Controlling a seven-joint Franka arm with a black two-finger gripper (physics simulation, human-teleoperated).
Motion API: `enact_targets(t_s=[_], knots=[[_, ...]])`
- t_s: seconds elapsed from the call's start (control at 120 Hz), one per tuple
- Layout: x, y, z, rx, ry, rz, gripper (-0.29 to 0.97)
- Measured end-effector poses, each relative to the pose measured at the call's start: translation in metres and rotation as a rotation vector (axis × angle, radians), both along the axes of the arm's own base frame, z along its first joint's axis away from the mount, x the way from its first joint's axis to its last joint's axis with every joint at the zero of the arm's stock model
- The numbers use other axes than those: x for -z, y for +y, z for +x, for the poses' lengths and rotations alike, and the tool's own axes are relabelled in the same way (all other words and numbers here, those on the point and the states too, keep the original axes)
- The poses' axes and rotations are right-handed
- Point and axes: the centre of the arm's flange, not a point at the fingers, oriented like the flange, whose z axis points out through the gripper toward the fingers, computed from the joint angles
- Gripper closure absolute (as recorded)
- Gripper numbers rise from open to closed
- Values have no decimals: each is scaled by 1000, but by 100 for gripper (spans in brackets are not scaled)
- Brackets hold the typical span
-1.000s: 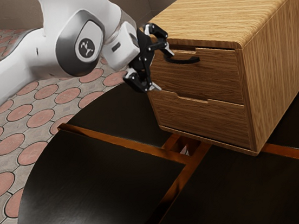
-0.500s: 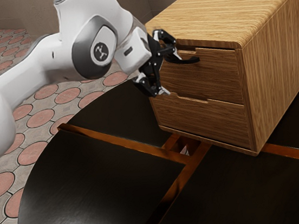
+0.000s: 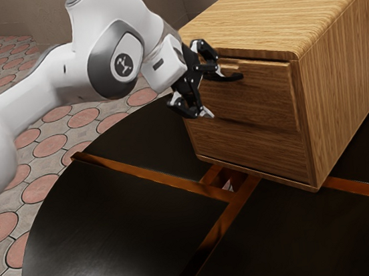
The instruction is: Pull the drawer handle with one arm to open the drawer
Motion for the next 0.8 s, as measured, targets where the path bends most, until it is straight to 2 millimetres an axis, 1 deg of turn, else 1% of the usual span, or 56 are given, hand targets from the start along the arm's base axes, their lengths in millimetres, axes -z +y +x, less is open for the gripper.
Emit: enact_targets(t_s=[0.133,0.283,0.433,0.517,0.583,0.742,0.8], knots=[[-8,3,-13,2,-3,-10,29],[-7,8,-26,0,10,-20,27],[-10,14,-40,-1,14,-29,30],[-8,15,-46,0,21,-32,28],[-7,16,-50,2,25,-34,28],[-11,18,-65,7,26,-35,34],[-11,19,-72,9,27,-37,33]])
